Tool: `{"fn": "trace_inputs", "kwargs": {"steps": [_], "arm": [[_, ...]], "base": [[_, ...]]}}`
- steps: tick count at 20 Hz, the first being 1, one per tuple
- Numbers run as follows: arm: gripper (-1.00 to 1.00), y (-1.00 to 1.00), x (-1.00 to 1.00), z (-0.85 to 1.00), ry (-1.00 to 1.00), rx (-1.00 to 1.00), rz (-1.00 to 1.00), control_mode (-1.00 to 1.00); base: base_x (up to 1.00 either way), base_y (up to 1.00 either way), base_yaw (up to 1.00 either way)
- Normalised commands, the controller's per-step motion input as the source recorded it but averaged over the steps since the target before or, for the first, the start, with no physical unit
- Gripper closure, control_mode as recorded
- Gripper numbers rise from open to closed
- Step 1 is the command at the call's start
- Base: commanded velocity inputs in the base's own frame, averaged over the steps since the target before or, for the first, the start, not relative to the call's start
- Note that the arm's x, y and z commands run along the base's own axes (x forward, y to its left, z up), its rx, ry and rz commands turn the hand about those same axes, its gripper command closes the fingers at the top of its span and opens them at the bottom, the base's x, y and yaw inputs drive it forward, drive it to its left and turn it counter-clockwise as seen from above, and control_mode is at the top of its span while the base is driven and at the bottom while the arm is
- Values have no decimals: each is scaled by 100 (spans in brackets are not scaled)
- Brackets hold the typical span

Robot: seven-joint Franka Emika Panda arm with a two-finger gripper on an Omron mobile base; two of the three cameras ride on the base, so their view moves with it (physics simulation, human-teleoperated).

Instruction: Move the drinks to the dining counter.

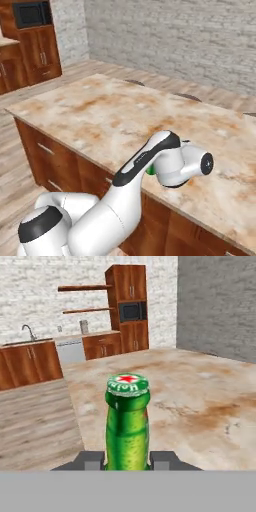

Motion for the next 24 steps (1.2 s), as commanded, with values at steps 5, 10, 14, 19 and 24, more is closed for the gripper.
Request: {"fn": "trace_inputs", "kwargs": {"steps": [5, 10, 14, 19, 24], "arm": [[100, 0, 0, 0, 0, 0, 0, 100], [100, 0, 0, 0, 0, 0, 0, 100], [100, 0, 0, 0, 0, 0, 0, 100], [100, 0, 0, 0, 0, 0, 0, 100], [100, 0, 0, 0, 0, 0, 0, 100]], "base": [[50, 0, -76], [58, -4, -24], [63, -8, -3], [36, 0, -12], [0, 0, 0]]}}
